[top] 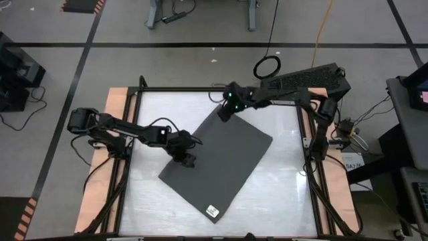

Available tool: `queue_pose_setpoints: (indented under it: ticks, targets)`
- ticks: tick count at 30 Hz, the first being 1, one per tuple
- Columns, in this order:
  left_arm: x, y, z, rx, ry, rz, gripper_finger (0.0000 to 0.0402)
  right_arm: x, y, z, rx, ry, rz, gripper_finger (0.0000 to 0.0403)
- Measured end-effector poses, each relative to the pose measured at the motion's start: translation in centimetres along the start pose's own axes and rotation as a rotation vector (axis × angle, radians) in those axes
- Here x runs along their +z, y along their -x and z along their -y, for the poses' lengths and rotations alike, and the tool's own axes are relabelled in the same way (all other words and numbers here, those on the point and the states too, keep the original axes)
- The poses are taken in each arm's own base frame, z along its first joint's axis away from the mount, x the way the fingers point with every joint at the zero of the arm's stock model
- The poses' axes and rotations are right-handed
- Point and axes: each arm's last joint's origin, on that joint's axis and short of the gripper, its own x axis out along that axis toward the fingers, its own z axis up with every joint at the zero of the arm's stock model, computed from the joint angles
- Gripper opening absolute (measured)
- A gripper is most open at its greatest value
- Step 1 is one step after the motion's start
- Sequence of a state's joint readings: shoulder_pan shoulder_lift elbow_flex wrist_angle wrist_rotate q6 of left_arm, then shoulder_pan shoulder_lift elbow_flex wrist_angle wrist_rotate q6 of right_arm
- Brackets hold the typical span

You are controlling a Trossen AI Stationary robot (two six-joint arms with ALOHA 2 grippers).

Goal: Roll towel
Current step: Roll the gray towel

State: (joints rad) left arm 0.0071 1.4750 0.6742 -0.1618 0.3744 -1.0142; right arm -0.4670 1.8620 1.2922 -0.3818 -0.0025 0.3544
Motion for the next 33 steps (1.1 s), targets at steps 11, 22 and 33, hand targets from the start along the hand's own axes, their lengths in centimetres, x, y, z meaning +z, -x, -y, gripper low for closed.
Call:
queue_pose_setpoints:
  ticks: [11, 22, 33]
  targets:
    - [-0.1, 3.9, 1.6, -0.096, -0.244, 0.119, 0.0171, -0.9, 8.0, -2.5, 0.160, 0.031, -0.313, 0.0000]
    - [-1.1, 4.5, 2.1, -0.225, -0.539, -0.016, 0.0171, -5.1, 12.2, -10.0, 0.315, 0.184, -0.357, 0.0007]
    - [-5.7, 8.6, 2.2, -0.248, -0.855, -0.112, 0.0171, -9.9, 15.7, -20.4, 0.654, 0.346, -0.098, 0.0041]
